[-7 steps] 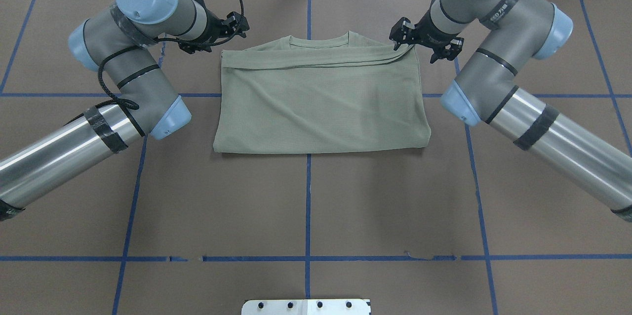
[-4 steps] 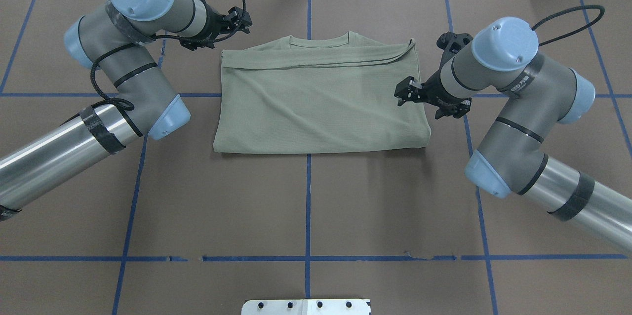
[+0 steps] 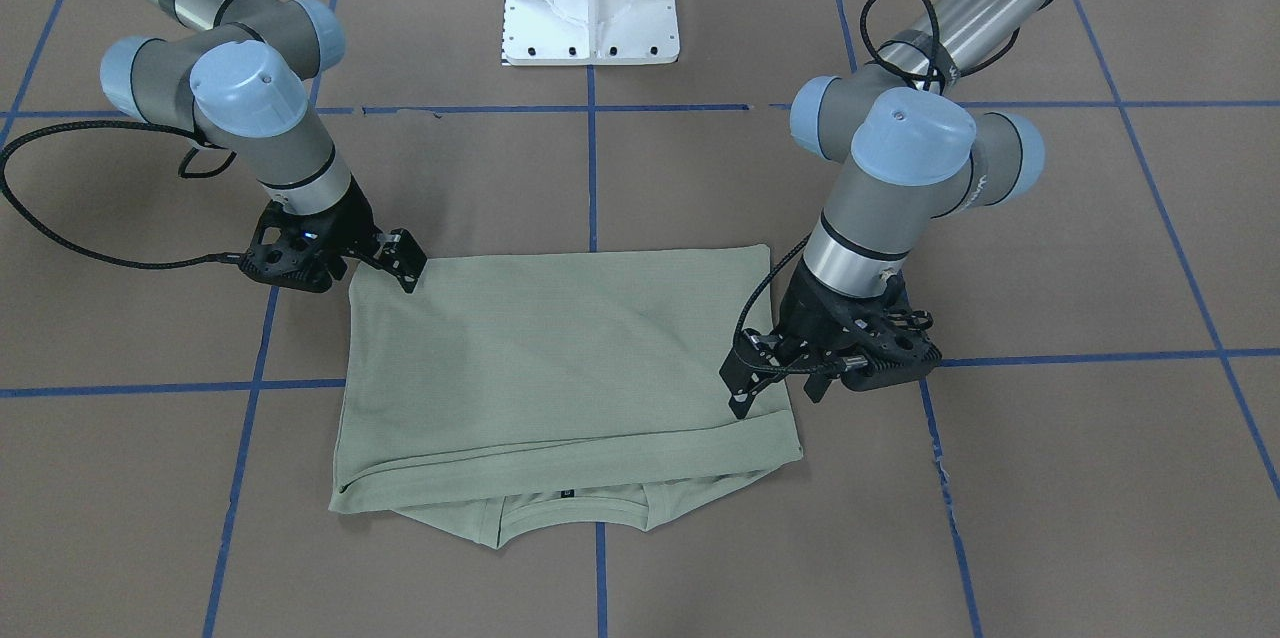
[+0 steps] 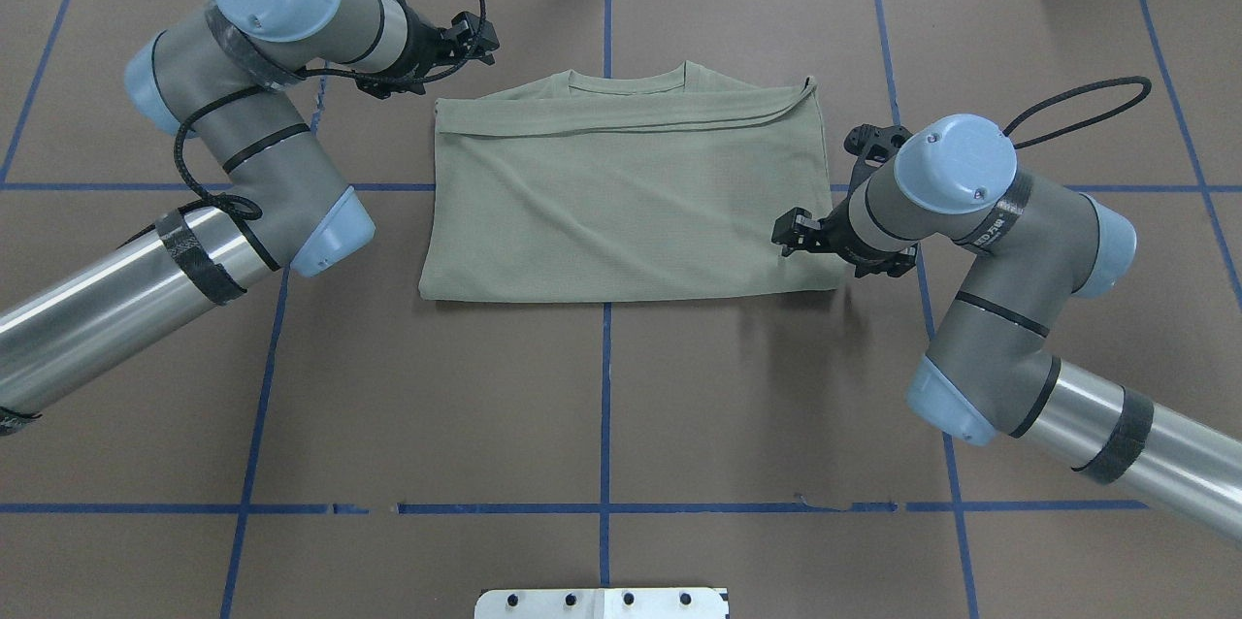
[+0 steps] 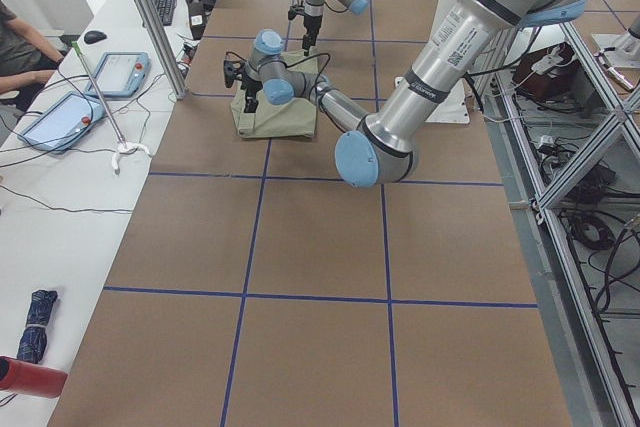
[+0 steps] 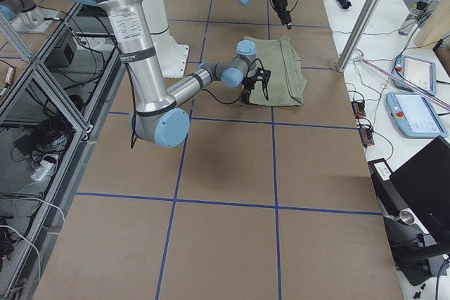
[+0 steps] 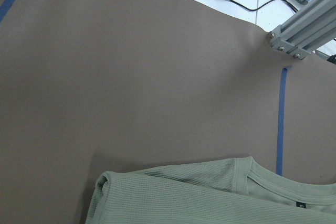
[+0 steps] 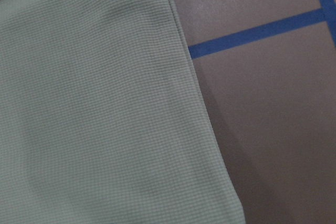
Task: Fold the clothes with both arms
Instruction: 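Move the right gripper down to the folded shirt's side edge and grasp it, then drag the folded shirt toward the robot with the right gripper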
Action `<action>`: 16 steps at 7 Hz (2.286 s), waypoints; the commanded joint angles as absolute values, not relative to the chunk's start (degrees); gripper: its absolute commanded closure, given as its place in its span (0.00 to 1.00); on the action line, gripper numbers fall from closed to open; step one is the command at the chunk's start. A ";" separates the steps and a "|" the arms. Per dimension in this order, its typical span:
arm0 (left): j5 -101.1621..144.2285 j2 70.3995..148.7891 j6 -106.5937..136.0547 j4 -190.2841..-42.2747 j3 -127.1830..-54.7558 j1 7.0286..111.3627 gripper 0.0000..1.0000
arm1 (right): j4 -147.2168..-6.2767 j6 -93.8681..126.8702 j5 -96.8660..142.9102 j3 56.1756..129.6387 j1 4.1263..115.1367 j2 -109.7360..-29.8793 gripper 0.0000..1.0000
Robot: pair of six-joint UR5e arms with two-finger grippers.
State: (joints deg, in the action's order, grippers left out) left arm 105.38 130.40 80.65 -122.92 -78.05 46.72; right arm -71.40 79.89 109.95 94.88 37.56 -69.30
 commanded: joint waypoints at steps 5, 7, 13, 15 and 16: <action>105.38 130.34 80.24 -122.96 -78.48 46.67 0.02 | -71.37 79.89 112.14 96.05 37.62 -69.96 1.00; 105.38 130.34 80.24 -122.87 -79.27 46.67 0.02 | -71.46 80.15 112.93 104.01 37.10 -77.56 1.00; 105.21 129.02 80.42 -122.87 -81.56 46.41 0.02 | -71.46 90.17 115.91 122.68 17.51 -92.72 1.00; 105.47 129.02 80.51 -122.96 -81.83 46.23 0.02 | -71.37 90.70 116.98 124.44 16.53 -92.81 0.00; 105.56 128.76 80.42 -122.87 -83.39 45.97 0.01 | -71.37 91.57 116.90 125.41 16.44 -92.73 0.00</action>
State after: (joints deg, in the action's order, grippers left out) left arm 105.43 128.96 80.46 -122.93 -82.15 46.22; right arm -71.40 90.71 116.74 124.16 16.82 -92.75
